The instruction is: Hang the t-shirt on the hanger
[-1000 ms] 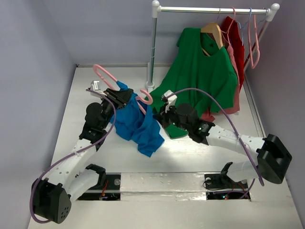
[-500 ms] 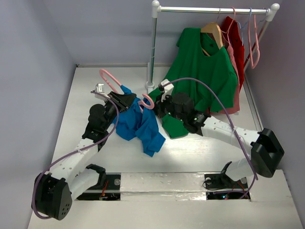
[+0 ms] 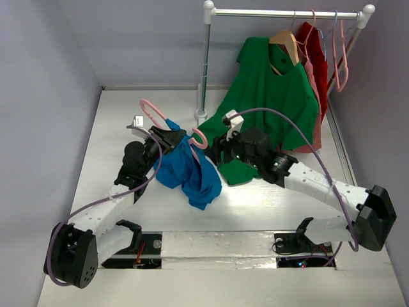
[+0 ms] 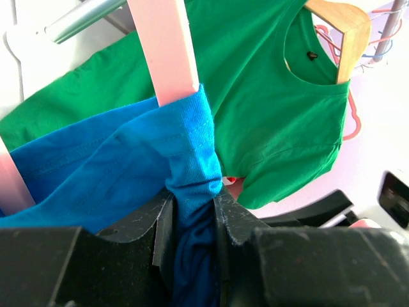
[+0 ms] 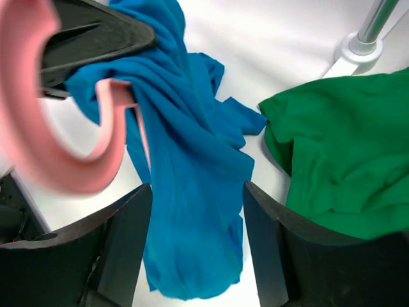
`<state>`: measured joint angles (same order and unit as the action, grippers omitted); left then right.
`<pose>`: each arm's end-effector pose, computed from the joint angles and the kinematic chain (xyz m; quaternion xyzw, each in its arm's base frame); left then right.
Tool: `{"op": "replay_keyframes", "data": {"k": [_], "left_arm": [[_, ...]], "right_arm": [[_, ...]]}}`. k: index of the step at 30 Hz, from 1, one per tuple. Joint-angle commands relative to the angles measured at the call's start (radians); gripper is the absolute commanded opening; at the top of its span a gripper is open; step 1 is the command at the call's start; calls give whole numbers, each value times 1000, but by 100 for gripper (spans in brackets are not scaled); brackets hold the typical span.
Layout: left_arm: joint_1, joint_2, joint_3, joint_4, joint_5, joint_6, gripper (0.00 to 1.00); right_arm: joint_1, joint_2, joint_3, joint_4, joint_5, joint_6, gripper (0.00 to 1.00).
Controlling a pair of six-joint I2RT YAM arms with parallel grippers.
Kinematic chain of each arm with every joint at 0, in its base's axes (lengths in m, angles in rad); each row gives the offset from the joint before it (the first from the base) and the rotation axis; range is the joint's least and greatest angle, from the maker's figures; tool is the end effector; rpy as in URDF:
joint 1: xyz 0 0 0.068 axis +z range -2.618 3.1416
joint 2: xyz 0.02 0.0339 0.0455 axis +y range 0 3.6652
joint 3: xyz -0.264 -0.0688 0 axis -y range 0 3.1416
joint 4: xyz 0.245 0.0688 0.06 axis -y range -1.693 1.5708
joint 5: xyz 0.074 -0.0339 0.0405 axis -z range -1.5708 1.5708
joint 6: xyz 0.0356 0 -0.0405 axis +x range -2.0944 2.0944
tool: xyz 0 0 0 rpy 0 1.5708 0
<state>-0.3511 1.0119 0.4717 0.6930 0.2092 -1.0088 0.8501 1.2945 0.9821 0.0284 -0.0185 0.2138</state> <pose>0.2121 -0.0855 0.2793 -0.1341 0.6384 -0.5275 0.5442 0.2006 0.2294 0.3186 -0.2555 0.7581 0.3107 0.5132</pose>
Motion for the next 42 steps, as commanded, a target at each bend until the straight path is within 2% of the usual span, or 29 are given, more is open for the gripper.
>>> {"op": "replay_keyframes", "data": {"k": [1,5,8,9,10,11,13,14,15,18,21,26,29,32,36,39,42], "left_arm": [[3,1,-1,102,12,-34,0],[12,7,4,102,12,-39,0],[12,10,10,100,10,-37,0],[12,10,13,100,10,-37,0],[23,13,15,99,13,-36,0],[23,13,16,99,16,-36,0],[23,13,22,97,19,-34,0],[23,13,25,92,22,-31,0],[23,13,27,92,24,-30,0],[23,16,27,100,33,-36,0],[23,10,30,96,39,-36,0],[23,-1,27,92,47,-34,0],[23,-3,24,94,55,-36,0],[23,-4,22,96,59,-34,0],[23,-6,21,96,67,-34,0],[23,-4,16,97,70,-34,0],[23,-6,10,97,75,-31,0]], "right_arm": [[-3,-57,-37,-13,-20,13,65],[21,-99,-83,-12,-18,6,65],[64,-142,-131,-2,-17,-7,44],[75,-150,-141,-1,-27,-11,26],[102,-153,-154,4,-29,-14,24],[118,-158,-184,8,-24,-19,23],[150,-156,-215,13,49,-28,31],[174,-147,-238,16,75,-34,36],[175,-141,-244,18,124,-37,47],[184,-85,-232,10,155,-51,56],[184,-37,-214,10,161,-63,62],[193,6,-189,18,199,-70,64],[193,52,-165,21,206,-79,62],[193,75,-154,57,238,-82,57],[193,81,-135,93,278,-103,42],[193,80,-122,108,284,-114,37],[193,84,-109,130,276,-114,36]]}}
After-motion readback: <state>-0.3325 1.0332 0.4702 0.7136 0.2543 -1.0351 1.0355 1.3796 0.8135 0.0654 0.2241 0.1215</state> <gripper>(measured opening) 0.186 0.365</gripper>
